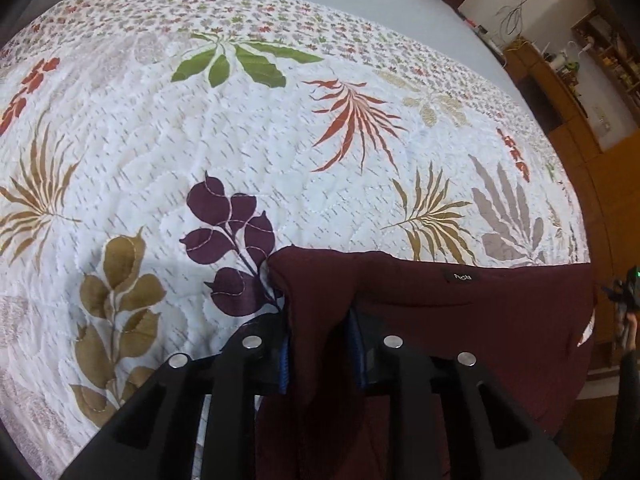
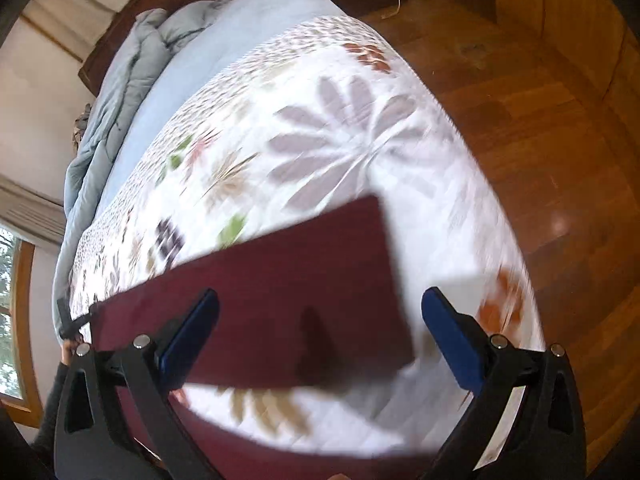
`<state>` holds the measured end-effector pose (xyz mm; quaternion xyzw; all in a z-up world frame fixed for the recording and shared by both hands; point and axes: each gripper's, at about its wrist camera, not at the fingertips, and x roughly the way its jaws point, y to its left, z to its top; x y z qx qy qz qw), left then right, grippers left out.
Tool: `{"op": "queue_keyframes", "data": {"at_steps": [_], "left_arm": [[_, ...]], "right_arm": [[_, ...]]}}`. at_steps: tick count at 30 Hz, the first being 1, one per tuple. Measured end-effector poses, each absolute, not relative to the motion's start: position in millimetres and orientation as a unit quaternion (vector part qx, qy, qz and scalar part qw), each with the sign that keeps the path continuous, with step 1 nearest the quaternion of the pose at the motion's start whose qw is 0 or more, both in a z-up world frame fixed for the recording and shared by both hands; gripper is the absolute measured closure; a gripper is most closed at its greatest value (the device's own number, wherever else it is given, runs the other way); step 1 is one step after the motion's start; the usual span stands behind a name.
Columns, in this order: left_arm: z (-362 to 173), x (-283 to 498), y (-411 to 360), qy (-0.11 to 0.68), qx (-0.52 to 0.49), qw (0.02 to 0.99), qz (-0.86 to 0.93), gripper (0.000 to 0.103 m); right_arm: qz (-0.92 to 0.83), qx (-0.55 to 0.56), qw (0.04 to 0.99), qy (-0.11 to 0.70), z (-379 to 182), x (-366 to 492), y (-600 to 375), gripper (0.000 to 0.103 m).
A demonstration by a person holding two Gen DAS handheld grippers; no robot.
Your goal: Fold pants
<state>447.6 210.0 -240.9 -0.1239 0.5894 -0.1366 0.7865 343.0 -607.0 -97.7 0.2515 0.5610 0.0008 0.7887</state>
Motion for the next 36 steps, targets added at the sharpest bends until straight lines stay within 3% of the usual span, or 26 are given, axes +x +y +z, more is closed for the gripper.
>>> {"op": "queue_keyframes", "data": {"at_steps": [7,13,18,19,20,21,22,36], "left_arm": [[-241,447,208,0.589,-0.129,0.786,-0.136,0.074],[-242,448,208,0.589,-0.141,0.785,-0.13,0.068],[-240,450,201,0.59,-0.137,0.788,-0.111,0.068],[-239,450,198,0.591,-0.133,0.789,-0.103,0.071],[-237,450,195,0.592,-0.126,0.79,-0.099,0.074],[-236,450,193,0.593,-0.119,0.791,-0.096,0.078],[-234,450,191,0.594,-0.117,0.791,-0.091,0.08],[-171,422,194,0.534,-0.127,0.831,-0.089,0.086]], "right_arm": [[0.068,0.243,0.753,0.607,-143,391,-621,0.002],[0.149,0.267,0.741,0.598,-146,396,-621,0.002],[0.156,0.259,0.739,0.602,-152,400,-614,0.004],[0.153,0.255,0.742,0.6,-150,400,-615,0.018],[0.147,0.251,0.745,0.601,-148,400,-616,0.044],[0.14,0.249,0.746,0.602,-149,402,-616,0.056],[0.137,0.254,0.744,0.602,-148,401,-619,0.078],[0.095,0.207,0.794,0.563,-86,366,-602,0.082]]}}
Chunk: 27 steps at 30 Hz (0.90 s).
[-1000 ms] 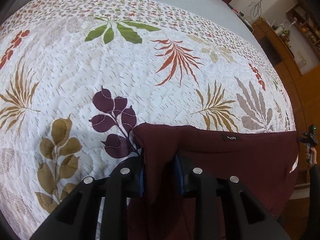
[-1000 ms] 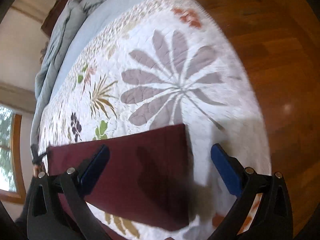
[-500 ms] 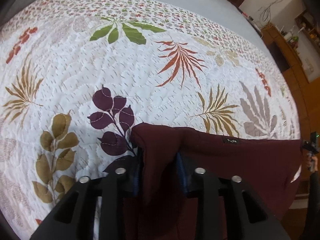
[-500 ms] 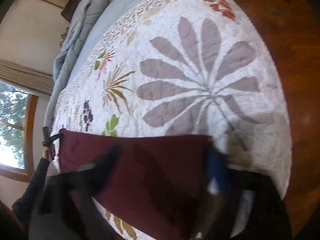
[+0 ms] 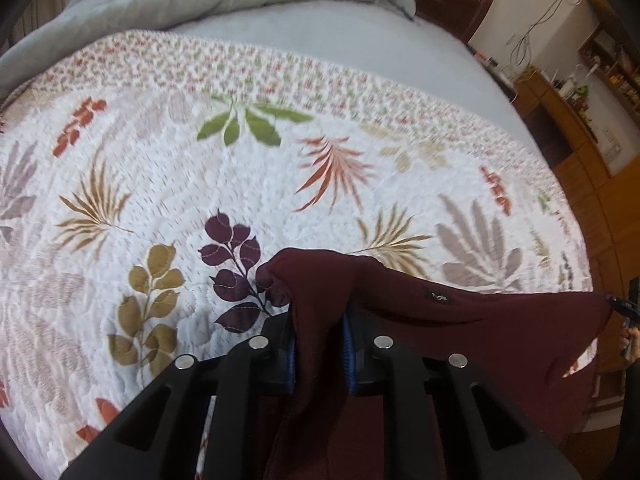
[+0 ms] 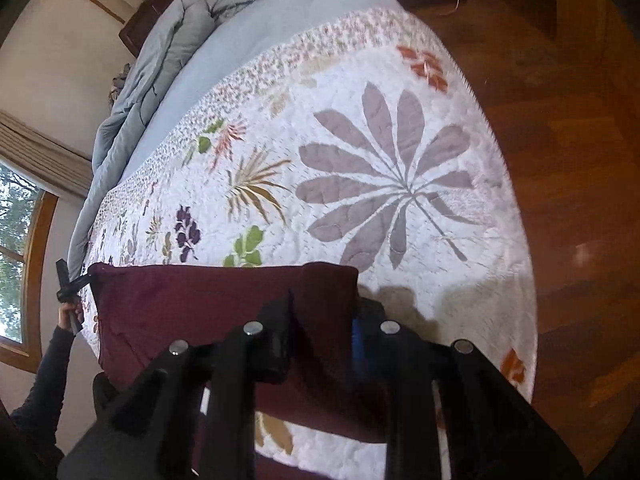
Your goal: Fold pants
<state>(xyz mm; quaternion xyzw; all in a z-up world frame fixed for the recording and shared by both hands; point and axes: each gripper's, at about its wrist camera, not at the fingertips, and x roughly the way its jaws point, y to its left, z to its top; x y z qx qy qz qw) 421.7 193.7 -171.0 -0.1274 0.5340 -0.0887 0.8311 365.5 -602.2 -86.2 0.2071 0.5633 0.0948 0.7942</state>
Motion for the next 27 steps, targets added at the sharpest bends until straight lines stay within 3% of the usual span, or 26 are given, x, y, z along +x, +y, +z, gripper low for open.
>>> {"op": "queue_keyframes", "data": {"at_steps": [8,16,27], "left_arm": [[-108,370,192,0.475,-0.152,0.859,-0.116,0.086],[-64,286,199,0.43,-0.175,0.874,-0.147,0.087],[-113,173,206,0.457,-0.154,0.863,-0.15,0.088]], "right_arm": [[0.071,0.194,0.824,0.527,-43,316,-599,0.082],[0.036,0.191,0.846,0.497,-36,233,-598,0.078],[-0.014,0.191,0.864,0.465,-70,100,-569,0.073]]}}
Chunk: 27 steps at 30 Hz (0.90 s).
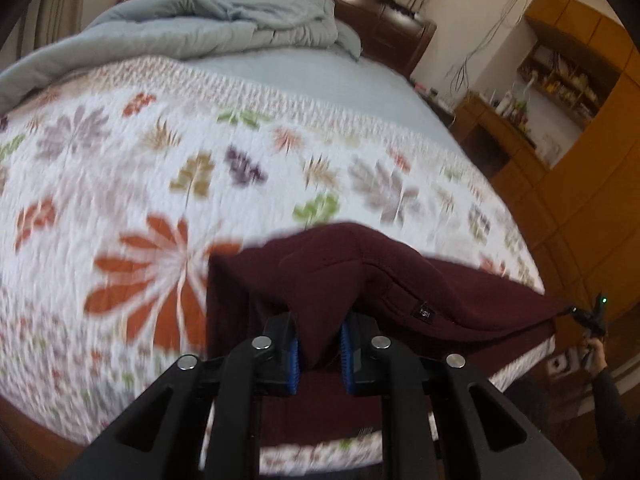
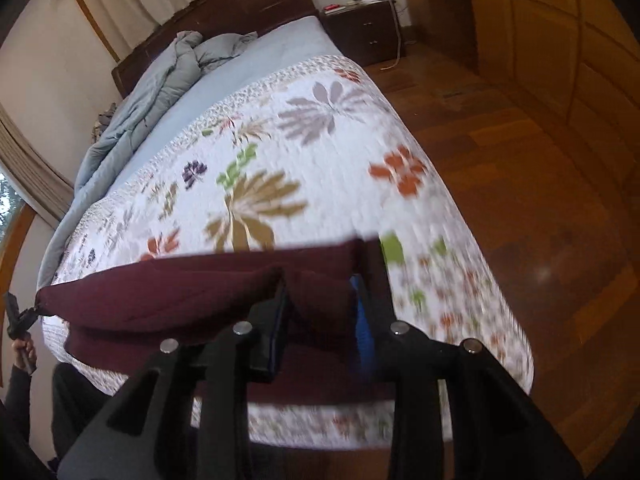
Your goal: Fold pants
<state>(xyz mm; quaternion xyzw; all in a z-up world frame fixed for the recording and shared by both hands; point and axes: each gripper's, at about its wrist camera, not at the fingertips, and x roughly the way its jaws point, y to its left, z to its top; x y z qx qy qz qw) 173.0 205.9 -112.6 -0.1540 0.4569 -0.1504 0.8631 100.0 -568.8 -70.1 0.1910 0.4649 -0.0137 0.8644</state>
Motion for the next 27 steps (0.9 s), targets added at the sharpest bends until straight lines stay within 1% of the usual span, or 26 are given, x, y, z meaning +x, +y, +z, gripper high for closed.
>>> {"op": "queue_keyframes", "data": {"at_steps": [1,2,5,7,9,11,12,15,16,17,19,20,22,25,27], "left_arm": [[-125,166,206,0.471,-0.153,0.855,-0.151,0.087],[-136,160,204,0.487,-0.146,0.849,-0.147,0.087],[-164,145,200,0.538,-0.1,0.829,-0.113,0.073],[-169,133,203,0.552,-0.076,0.826,-0.086,0.047],[-167,121,207,0.554,-0.059,0.828,-0.07,0.037],[-160,107,216,0.553,-0.05,0.83,-0.051,0.037],[-156,102,221,0.553,-0.052,0.831,-0.043,0.037],[-138,84,239,0.537,-0.103,0.837,-0.028,0.035],[-129,77,242,0.524,-0.132,0.841,-0.031,0.035],[-122,73,242,0.51,-0.16,0.844,-0.041,0.033],[-113,69,234,0.485,-0.22,0.843,-0.074,0.024],[-113,70,227,0.473,-0.261,0.836,-0.097,0.022],[-121,77,215,0.474,-0.313,0.814,-0.122,0.021],[-144,94,204,0.485,-0.378,0.778,-0.132,0.021],[-161,104,200,0.499,-0.401,0.758,-0.125,0.021]], "right_arm": [[-0.019,0.192,0.863,0.466,-74,94,-567,0.071],[-0.025,0.193,0.862,0.468,-79,89,-565,0.064],[-0.056,0.201,0.852,0.481,-95,76,-561,0.048],[-0.066,0.235,0.844,0.478,-101,65,-566,0.045],[-0.075,0.286,0.833,0.469,-105,49,-572,0.042],[-0.086,0.333,0.82,0.458,-108,34,-577,0.036],[-0.087,0.382,0.808,0.44,-111,21,-580,0.035],[-0.057,0.472,0.786,0.395,-117,3,-575,0.034],[-0.047,0.484,0.785,0.384,-116,1,-571,0.032],[-0.035,0.499,0.782,0.372,-117,1,-564,0.03],[-0.019,0.524,0.774,0.355,-120,5,-553,0.028],[-0.014,0.532,0.771,0.35,-123,9,-548,0.028],[-0.012,0.533,0.768,0.356,-129,20,-539,0.028],[-0.016,0.542,0.758,0.363,-140,32,-533,0.028],[-0.014,0.545,0.756,0.363,-142,37,-530,0.028]]}}
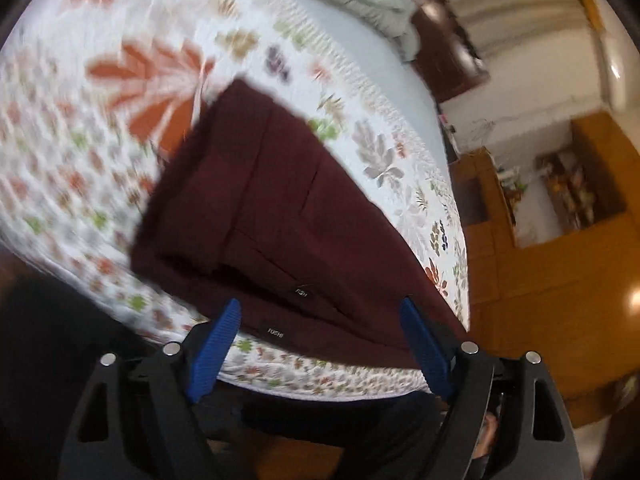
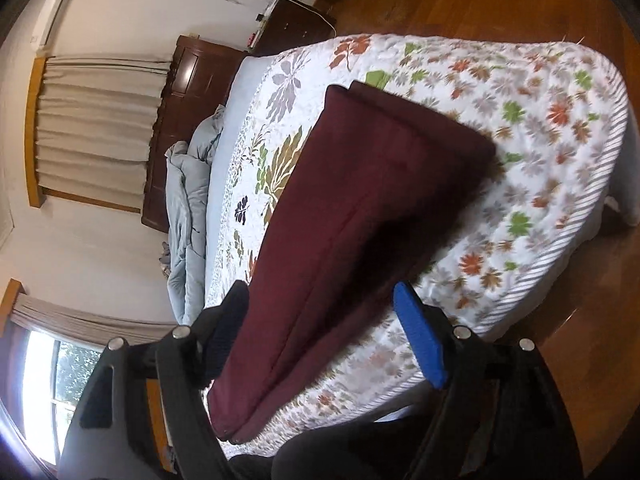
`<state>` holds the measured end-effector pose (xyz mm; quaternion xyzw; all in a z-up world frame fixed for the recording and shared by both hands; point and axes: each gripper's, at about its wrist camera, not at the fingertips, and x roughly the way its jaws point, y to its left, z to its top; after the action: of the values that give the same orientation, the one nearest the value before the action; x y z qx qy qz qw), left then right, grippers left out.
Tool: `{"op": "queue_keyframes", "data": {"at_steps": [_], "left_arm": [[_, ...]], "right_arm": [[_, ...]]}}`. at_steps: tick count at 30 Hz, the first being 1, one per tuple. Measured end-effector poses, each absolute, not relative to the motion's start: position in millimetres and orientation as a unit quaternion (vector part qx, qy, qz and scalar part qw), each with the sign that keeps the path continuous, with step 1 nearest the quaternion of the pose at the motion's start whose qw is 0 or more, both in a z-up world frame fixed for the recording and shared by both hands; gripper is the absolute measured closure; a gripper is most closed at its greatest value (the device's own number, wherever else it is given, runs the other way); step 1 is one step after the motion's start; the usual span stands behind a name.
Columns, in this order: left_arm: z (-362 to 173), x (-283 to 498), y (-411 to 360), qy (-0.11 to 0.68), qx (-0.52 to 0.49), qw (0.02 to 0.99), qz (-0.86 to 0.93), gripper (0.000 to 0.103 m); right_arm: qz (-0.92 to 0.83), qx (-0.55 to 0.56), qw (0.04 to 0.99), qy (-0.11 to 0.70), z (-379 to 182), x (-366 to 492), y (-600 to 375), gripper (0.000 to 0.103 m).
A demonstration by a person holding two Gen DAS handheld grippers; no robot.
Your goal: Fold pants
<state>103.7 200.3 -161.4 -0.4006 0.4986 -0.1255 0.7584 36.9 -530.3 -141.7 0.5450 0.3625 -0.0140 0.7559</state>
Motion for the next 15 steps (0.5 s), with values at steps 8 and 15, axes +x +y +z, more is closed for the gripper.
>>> {"op": "queue_keyframes", "data": {"at_steps": [8,15], "left_arm": [[-187,133,195,0.497,-0.396,0.767,-0.091,0.023],[-201,134,196,0.485,-0.39,0.779,-0.082,0.082]], "right_arm": [[-0.014,0.538,0.759,0.367,-138,47,-523,0.026],[-0.045,0.552,0.756,0.349,-139,39,-535,0.026]]}}
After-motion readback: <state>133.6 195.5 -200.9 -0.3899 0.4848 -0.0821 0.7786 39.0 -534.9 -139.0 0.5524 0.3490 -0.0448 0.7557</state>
